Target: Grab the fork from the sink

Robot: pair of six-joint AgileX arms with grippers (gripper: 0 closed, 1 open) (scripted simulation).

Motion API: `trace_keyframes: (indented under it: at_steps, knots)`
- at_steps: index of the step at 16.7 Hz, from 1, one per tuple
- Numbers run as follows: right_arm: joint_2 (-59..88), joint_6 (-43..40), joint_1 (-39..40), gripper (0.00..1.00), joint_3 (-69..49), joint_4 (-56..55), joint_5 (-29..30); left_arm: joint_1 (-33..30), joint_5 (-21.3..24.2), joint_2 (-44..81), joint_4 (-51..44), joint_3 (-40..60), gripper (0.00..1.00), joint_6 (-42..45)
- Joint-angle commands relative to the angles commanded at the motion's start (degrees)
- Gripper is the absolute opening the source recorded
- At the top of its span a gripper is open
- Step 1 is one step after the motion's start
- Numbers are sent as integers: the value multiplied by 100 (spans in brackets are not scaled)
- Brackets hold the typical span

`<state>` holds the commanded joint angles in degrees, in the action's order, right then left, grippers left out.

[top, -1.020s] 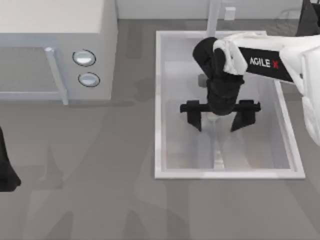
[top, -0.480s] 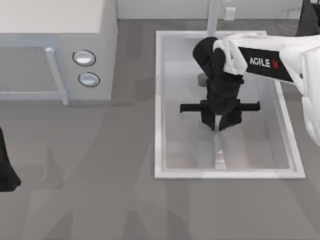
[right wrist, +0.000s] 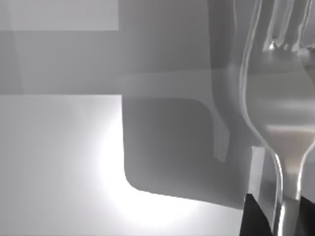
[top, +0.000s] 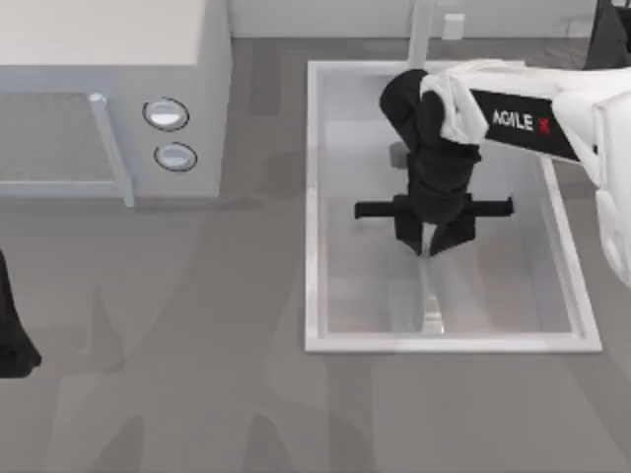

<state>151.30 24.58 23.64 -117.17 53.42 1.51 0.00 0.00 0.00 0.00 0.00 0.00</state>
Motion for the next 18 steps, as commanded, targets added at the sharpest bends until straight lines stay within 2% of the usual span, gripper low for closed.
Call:
trace_keyframes:
  at_steps: [10,18]
  knots:
    - [-562,-12,-8,0,-1976,2614,-8,0,0,0,0,0,100,0]
    - [-699,-70,-65,0,-2052,2763,-15,0,0,0,0,0,100,0]
